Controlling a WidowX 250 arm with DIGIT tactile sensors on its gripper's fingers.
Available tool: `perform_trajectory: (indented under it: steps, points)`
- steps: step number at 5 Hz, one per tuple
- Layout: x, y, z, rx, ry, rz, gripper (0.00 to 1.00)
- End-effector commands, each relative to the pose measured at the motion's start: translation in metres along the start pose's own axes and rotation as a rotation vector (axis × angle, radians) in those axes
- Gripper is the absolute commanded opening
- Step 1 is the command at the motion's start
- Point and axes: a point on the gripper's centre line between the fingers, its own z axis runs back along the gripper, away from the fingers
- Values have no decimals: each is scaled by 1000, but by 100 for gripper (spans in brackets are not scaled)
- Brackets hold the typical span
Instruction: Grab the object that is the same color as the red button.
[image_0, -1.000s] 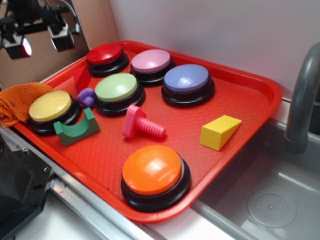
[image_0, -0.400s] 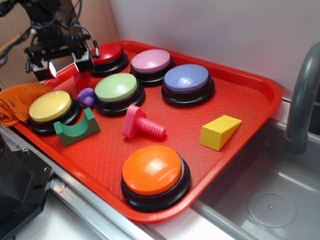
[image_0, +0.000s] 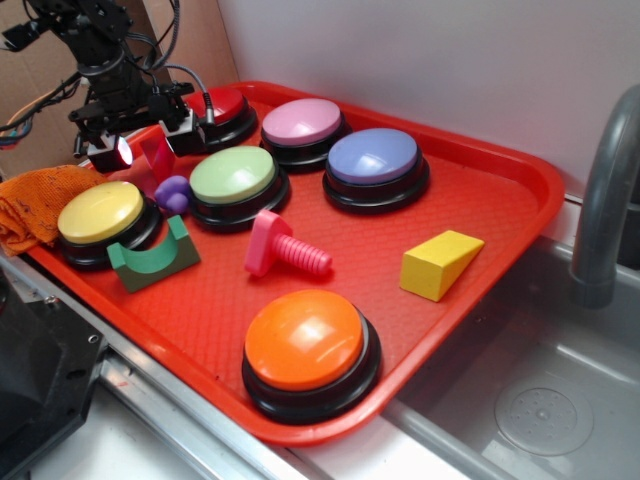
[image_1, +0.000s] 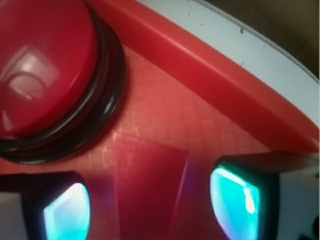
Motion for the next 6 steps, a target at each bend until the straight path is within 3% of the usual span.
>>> perform_trajectory:
  steps: [1,3,5,6]
  points:
    - [0,3,4,-3,-33,13,0]
    - [4,5,29,17,-34,-66,0]
    - [3,9,118,44,-14,-139,0]
    - [-6,4,158,15,41,-236,0]
